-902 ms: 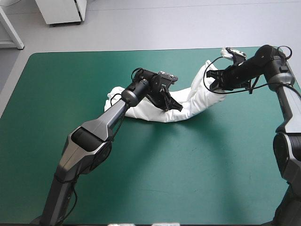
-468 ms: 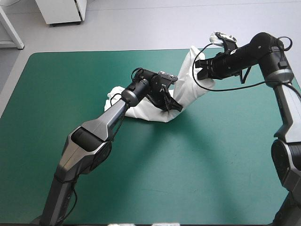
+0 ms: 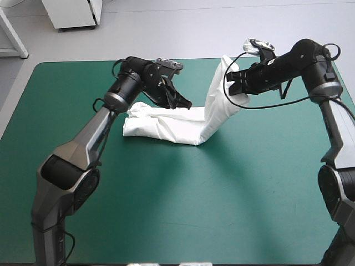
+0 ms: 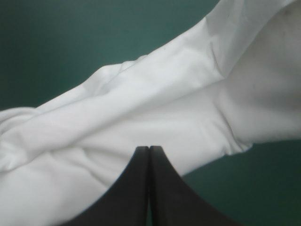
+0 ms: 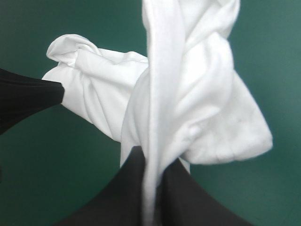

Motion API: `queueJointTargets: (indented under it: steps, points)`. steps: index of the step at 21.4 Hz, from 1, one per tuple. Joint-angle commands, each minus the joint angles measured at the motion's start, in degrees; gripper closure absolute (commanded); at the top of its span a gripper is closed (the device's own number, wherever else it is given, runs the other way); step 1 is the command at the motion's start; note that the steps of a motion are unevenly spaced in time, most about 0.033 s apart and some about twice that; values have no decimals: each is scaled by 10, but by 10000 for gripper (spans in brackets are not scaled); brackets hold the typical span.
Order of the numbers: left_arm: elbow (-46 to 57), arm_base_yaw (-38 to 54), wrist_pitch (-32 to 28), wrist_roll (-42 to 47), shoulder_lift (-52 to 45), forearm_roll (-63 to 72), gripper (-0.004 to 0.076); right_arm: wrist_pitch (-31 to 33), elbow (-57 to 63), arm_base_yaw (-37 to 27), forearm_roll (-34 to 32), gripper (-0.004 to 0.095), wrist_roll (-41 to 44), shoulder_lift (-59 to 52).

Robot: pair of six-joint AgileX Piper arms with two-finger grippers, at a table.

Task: Fold the cloth

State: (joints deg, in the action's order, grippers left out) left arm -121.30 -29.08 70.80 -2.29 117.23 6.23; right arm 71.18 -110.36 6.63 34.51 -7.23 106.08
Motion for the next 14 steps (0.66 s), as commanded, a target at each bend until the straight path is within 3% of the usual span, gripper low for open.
queueJointTargets:
  steps: [1, 4, 7, 9, 14]
  points:
    - [59, 8, 30, -7, -107, 11, 733, -43, -20, 32, 31, 925, -9, -34]
    - [159, 10, 30, -16, -183, 2, 733, -71, -20, 62, 31, 925, -9, -34]
    - [314, 10, 30, -18, -323, 5, 733, -150, -20, 111, 32, 925, -9, -32]
    - [366, 10, 30, -18, -380, 7, 733, -189, -20, 139, 31, 925, -9, -22]
    - [435, 10, 30, -1, -485, 2, 733, -218, -46, 196, 33, 925, -9, 46]
